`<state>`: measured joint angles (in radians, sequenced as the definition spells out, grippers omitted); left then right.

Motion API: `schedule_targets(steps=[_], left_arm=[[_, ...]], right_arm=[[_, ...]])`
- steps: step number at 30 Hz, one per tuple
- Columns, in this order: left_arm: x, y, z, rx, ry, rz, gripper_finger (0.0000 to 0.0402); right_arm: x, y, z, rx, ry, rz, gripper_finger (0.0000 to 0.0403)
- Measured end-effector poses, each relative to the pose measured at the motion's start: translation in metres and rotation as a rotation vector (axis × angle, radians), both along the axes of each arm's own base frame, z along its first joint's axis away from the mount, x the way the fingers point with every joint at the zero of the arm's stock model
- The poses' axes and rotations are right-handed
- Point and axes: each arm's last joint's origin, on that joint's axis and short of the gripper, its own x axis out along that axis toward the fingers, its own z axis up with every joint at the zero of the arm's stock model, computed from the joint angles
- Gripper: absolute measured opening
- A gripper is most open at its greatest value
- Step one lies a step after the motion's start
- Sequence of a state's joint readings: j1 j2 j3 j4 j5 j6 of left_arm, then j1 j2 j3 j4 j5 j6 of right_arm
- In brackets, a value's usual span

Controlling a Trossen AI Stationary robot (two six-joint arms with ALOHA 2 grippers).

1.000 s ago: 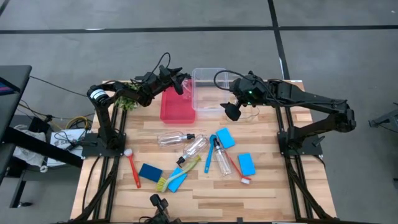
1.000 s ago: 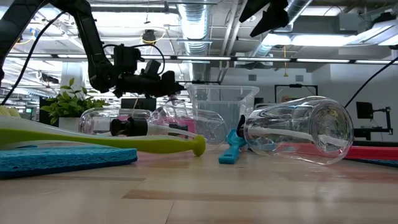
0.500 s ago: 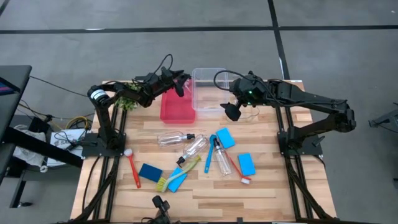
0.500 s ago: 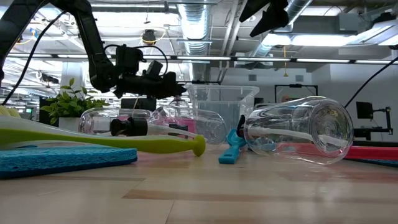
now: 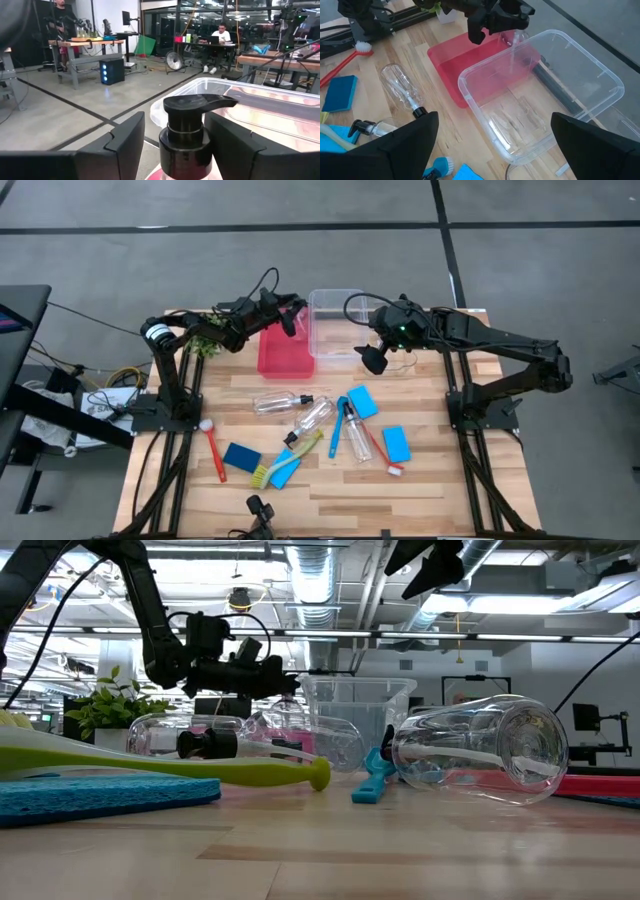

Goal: Pick & Place Kitchen Sink Supplies
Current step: Put the top right transparent dishwashing liquid dispenser into the red bin

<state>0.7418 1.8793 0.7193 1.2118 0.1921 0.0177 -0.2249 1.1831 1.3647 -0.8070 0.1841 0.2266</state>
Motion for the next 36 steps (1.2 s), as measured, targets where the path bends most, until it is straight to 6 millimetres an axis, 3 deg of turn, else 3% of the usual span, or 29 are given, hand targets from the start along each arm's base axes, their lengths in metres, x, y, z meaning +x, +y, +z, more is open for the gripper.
schedule_targets(steps=[30,36], left_arm=[[-0.0002,0.0002,-0.0006,-0.029,-0.009,0.007,0.0209],[-0.0002,0.0003,-0.0008,-0.033,-0.008,0.010,0.0230]], right_arm=[[0.0001,0.0000,-0.0001,-0.017,0.009,0.014,0.0379],[0.0000,0.0000,0.0000,-0.018,0.009,0.015,0.0379]])
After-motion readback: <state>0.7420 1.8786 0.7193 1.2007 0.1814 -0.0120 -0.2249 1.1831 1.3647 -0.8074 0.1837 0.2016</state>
